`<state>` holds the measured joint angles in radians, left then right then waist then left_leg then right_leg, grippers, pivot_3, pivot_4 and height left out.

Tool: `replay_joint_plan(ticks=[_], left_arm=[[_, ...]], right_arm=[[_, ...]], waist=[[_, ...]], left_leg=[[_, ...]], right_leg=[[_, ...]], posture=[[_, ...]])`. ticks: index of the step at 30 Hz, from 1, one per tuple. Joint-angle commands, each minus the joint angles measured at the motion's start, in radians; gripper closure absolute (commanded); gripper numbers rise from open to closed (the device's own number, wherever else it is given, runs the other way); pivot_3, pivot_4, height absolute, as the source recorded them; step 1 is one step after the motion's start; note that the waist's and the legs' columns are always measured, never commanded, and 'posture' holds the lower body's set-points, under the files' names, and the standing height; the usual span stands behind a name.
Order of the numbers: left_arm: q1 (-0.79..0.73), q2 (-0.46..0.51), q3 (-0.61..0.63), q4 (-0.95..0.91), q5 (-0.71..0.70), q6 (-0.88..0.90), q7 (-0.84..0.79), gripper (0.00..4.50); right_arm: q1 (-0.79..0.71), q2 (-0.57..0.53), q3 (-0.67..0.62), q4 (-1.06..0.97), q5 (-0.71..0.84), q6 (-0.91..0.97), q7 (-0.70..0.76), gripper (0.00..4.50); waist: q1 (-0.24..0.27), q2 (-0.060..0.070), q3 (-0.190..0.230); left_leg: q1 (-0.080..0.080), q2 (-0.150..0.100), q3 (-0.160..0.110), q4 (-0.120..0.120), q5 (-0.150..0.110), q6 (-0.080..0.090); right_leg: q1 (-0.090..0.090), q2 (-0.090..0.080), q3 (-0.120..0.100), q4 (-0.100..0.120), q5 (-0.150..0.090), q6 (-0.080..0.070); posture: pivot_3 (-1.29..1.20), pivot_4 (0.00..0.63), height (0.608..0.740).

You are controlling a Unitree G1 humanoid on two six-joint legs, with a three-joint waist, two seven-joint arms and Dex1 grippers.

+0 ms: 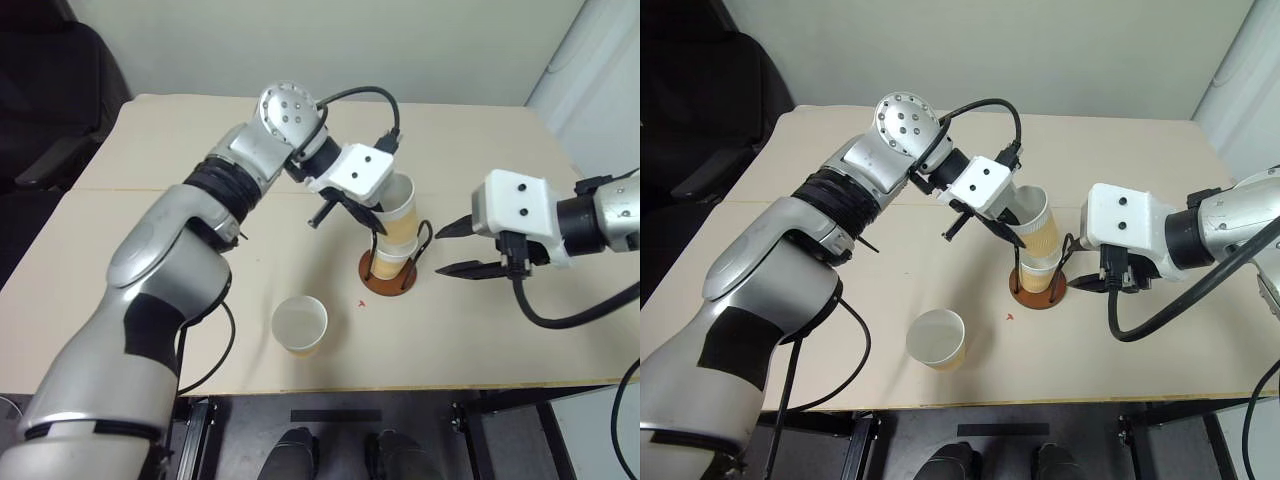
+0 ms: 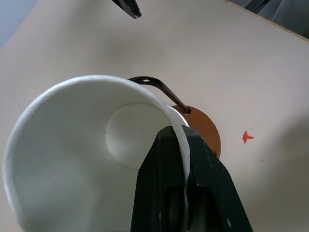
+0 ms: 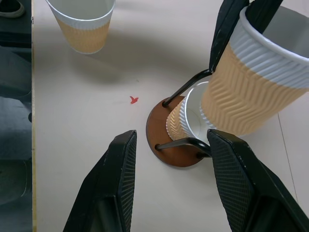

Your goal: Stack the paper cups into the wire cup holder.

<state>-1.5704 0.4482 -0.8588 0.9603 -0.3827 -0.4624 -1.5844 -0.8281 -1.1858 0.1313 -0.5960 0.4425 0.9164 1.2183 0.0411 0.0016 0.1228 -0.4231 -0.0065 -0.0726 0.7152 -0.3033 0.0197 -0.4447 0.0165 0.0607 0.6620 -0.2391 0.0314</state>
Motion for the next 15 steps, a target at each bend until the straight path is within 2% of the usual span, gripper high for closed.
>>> replay_joint_plan(ticks=[1, 8, 15], left_arm=[[-0.010, 0.004, 0.011, -0.016, 0.003, -0.024, -0.030, 4.48], [-0.011, 0.003, 0.001, -0.001, 0.020, -0.048, -0.030, 4.48], [-0.008, -0.003, 0.001, 0.010, 0.043, -0.059, -0.030, 4.48]], right_arm=[[-0.025, -0.023, -0.036, 0.020, -0.009, -0.027, -0.001, 2.20], [-0.093, -0.059, 0.010, 0.151, -0.092, -0.126, 0.045, 2.20], [-0.106, -0.060, 0.013, 0.179, -0.120, -0.156, 0.066, 2.20]], waist=[[0.000, 0.000, 0.000], [0.001, 0.000, 0.000], [0.001, 0.000, 0.000]], left_leg=[[0.000, 0.000, 0.000, 0.000, 0.000, 0.000], [0.000, 0.000, 0.000, 0.001, 0.000, 0.000], [0.000, 0.000, 0.000, 0.001, 0.000, 0.000]], right_leg=[[0.000, 0.000, 0.000, 0.000, 0.000, 0.000], [0.000, 0.000, 0.000, 0.000, 0.000, 0.001], [0.000, 0.000, 0.000, 0.000, 0.000, 0.001]], posture=[[0.00, 0.150, 0.740], [0.00, 0.150, 0.740], [0.00, 0.150, 0.740]])
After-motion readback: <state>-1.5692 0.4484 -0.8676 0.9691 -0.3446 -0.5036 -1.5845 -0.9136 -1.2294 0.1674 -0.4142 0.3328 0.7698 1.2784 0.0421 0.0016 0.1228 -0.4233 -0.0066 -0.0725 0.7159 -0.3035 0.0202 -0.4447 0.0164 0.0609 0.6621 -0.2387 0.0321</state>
